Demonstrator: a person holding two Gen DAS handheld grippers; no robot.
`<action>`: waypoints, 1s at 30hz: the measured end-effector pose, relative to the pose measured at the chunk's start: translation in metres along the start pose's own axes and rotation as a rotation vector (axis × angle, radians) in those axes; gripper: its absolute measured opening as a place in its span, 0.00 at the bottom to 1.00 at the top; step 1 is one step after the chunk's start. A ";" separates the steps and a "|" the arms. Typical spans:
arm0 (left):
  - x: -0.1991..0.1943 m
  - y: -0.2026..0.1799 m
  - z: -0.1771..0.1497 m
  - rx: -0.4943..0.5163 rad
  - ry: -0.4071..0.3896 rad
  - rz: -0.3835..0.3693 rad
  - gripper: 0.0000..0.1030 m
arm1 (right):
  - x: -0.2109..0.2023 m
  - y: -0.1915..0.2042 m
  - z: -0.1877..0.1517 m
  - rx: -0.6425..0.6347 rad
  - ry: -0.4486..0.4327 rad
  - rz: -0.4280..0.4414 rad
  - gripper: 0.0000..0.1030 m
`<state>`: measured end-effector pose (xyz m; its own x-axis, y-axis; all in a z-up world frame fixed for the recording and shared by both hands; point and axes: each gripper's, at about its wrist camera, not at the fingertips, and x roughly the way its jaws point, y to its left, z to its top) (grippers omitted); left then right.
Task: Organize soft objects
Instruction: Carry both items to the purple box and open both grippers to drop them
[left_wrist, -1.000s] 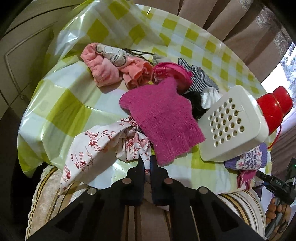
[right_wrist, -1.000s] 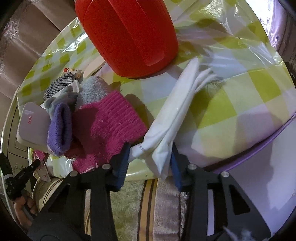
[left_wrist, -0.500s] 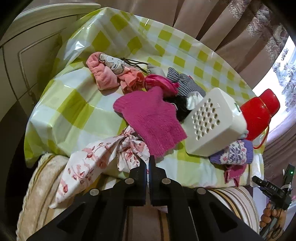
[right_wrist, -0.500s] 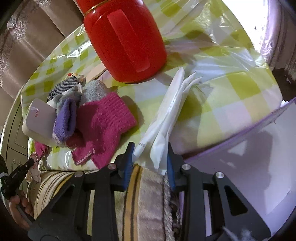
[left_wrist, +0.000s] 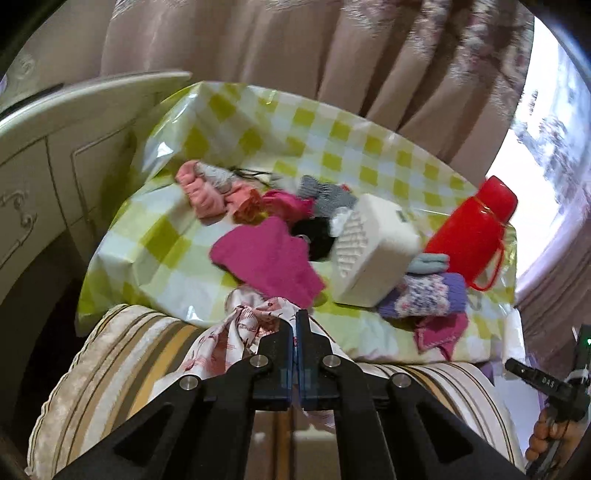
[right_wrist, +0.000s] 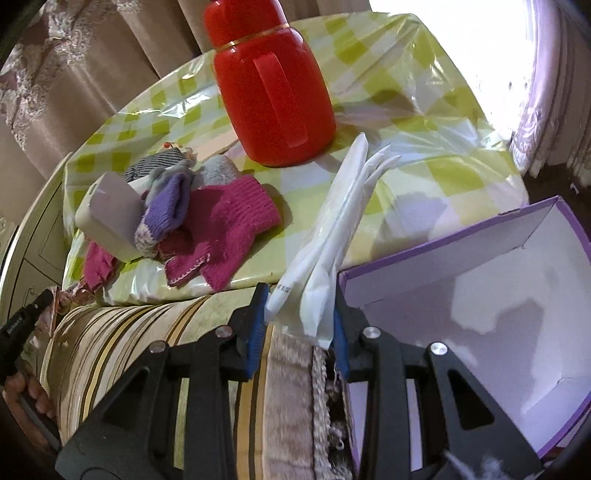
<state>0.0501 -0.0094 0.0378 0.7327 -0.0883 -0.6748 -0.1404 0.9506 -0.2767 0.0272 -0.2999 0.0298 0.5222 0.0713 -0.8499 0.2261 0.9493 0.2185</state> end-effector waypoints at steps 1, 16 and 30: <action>-0.001 -0.003 -0.001 0.003 0.005 -0.007 0.02 | -0.003 0.001 0.000 -0.008 -0.007 -0.001 0.35; -0.027 -0.152 -0.033 0.268 0.045 -0.340 0.02 | -0.058 -0.035 -0.032 -0.062 -0.078 -0.097 0.35; -0.026 -0.293 -0.089 0.479 0.211 -0.639 0.02 | -0.097 -0.101 -0.048 0.027 -0.115 -0.270 0.38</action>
<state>0.0126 -0.3126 0.0758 0.4280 -0.6633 -0.6139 0.5946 0.7182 -0.3614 -0.0855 -0.3885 0.0673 0.5296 -0.2200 -0.8192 0.3910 0.9204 0.0056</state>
